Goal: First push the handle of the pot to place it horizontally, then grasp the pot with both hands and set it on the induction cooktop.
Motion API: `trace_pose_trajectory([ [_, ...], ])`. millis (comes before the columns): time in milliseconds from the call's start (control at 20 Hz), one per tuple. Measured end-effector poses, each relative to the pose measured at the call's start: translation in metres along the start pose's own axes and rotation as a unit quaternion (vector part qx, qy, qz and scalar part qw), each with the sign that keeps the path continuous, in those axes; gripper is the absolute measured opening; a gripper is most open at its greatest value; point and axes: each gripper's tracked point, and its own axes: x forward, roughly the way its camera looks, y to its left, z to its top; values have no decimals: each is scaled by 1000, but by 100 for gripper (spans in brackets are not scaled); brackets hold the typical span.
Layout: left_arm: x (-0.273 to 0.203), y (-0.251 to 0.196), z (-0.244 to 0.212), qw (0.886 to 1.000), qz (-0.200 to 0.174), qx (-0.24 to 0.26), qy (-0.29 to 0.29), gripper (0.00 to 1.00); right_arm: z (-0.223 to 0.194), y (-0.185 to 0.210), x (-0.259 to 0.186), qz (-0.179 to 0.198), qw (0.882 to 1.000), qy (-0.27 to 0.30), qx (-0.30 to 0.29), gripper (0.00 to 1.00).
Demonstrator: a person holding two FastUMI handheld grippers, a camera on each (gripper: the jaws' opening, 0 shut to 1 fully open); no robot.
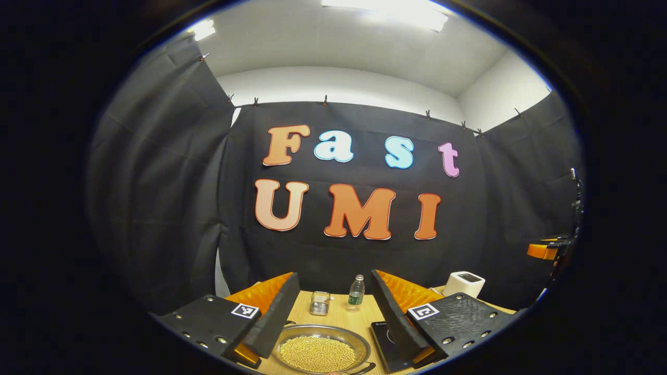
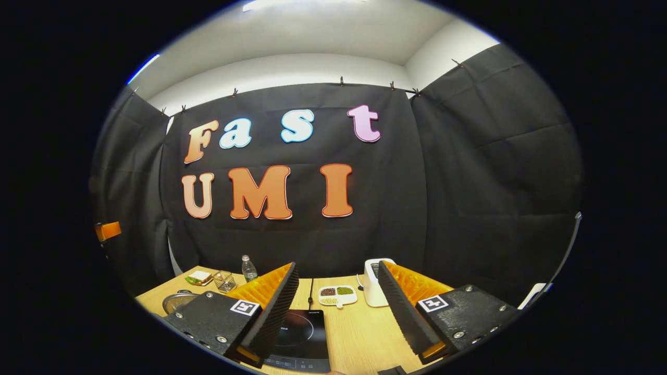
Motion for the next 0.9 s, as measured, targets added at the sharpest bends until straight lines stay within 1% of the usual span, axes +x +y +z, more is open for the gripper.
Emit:
trace_pose_trajectory([
  [900,3,7,-1,1000,15,5,5,88,-3,-14,1,-12,1000,4,0,95],
])
